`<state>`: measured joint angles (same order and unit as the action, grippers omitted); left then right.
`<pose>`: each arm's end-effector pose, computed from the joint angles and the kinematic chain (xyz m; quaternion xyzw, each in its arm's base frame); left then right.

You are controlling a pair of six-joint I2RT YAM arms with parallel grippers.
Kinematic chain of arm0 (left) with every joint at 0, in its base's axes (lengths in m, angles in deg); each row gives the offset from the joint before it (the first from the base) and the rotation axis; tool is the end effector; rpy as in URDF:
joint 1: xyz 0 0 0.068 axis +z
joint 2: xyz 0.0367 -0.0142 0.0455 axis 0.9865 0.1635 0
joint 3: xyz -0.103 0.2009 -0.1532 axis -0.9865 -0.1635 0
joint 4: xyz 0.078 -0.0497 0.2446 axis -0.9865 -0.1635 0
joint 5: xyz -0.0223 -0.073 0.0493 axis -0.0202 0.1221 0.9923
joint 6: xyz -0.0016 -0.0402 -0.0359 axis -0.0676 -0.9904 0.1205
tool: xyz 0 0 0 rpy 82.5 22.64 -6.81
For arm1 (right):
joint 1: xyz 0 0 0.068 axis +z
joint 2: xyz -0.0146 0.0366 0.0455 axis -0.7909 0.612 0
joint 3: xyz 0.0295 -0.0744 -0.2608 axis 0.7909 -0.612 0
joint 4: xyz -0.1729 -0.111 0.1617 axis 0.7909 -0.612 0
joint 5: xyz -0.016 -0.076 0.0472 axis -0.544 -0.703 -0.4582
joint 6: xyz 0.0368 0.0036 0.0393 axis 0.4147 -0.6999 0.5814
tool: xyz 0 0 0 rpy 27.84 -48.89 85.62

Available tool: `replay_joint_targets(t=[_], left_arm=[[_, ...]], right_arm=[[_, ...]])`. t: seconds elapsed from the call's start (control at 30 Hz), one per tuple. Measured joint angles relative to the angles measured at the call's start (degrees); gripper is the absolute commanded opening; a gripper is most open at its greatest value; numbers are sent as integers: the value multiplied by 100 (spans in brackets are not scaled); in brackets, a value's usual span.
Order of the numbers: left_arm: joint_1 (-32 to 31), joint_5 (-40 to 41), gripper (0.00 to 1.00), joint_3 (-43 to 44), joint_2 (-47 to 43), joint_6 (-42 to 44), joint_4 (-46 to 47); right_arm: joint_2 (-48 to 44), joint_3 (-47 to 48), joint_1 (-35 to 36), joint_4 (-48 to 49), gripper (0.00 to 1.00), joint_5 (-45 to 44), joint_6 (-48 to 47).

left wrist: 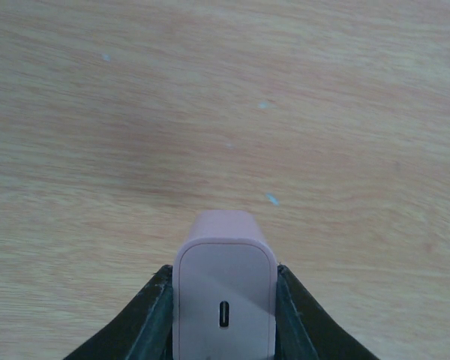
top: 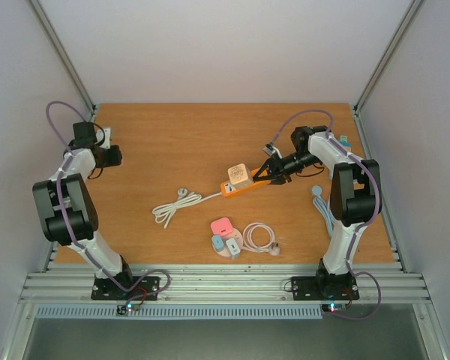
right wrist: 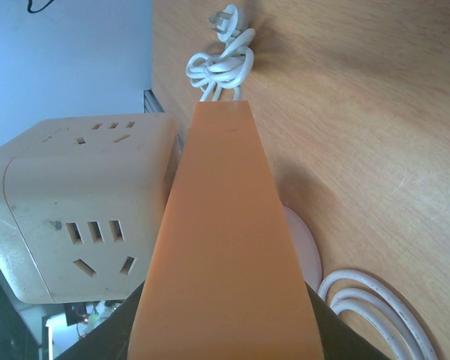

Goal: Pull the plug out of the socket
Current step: Place the plug at the center of the board.

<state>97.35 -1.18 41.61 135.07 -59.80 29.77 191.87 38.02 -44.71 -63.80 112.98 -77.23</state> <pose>0.3512 0.0965 0.2069 -0.0553 0.9493 -0.0620 0.3032 0.3352 0.0768 0.2123 -0.3223 0.7829 0.5244 0.0903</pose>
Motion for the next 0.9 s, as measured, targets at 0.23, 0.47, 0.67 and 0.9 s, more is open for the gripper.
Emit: replay_joint_targets(t=[0.23,0.47,0.67,0.9], left_arm=[[195,852,0,0,221,37,350],[205,2138,1,-52,411,833,962],[203,2791,0,-98,723,1449,1333],[195,3377,4,-229,1021,2135,1823]], right_arm=[[0,0,0,0,1,-2,0],[0,0,0,0,1,-2,0],[0,0,0,2,1,-2,0],[0,0,0,2,1,-2,0]])
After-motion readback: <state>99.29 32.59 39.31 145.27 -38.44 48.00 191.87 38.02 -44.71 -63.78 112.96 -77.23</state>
